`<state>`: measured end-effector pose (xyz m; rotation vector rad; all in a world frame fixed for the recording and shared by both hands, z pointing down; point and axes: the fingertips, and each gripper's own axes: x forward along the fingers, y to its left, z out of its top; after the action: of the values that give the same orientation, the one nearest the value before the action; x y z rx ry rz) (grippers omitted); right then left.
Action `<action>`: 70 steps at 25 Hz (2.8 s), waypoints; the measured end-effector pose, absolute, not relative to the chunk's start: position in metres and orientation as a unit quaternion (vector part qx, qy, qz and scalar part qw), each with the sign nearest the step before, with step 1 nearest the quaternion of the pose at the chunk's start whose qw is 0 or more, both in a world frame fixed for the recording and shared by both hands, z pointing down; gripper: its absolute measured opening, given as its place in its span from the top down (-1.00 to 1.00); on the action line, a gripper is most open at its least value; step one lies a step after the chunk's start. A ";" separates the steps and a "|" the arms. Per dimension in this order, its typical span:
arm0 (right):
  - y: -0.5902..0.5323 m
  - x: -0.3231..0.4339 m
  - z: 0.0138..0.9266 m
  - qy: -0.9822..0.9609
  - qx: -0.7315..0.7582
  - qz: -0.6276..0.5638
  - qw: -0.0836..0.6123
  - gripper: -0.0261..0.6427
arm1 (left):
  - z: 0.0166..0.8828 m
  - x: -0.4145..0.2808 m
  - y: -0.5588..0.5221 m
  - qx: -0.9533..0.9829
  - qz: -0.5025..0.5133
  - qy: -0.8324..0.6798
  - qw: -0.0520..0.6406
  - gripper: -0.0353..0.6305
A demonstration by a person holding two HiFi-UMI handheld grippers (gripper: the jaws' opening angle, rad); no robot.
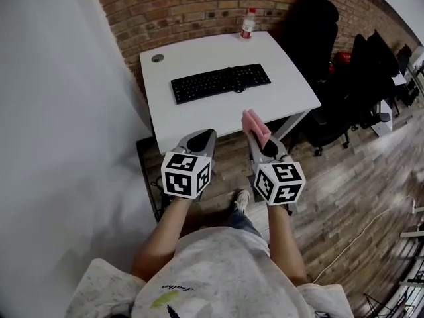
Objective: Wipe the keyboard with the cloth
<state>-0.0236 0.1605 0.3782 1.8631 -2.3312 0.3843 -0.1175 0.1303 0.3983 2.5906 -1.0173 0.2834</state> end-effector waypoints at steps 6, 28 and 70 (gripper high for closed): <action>0.122 -0.003 0.394 -0.787 0.598 0.136 0.065 0.85 | 0.412 -0.096 0.095 0.904 0.106 -0.377 0.174 0.90; -0.027 0.092 0.426 -0.854 0.480 0.187 0.074 0.85 | 0.436 0.007 -0.038 0.842 0.111 -0.481 0.217 0.91; -0.192 -0.155 0.484 -0.904 0.261 0.316 0.122 0.85 | 0.497 -0.196 -0.178 0.742 0.121 -0.605 0.262 0.91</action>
<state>-0.1547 -0.1916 0.4844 0.7626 -2.6375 0.9228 -0.1963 -0.1781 0.4968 2.0074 -1.6375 0.3266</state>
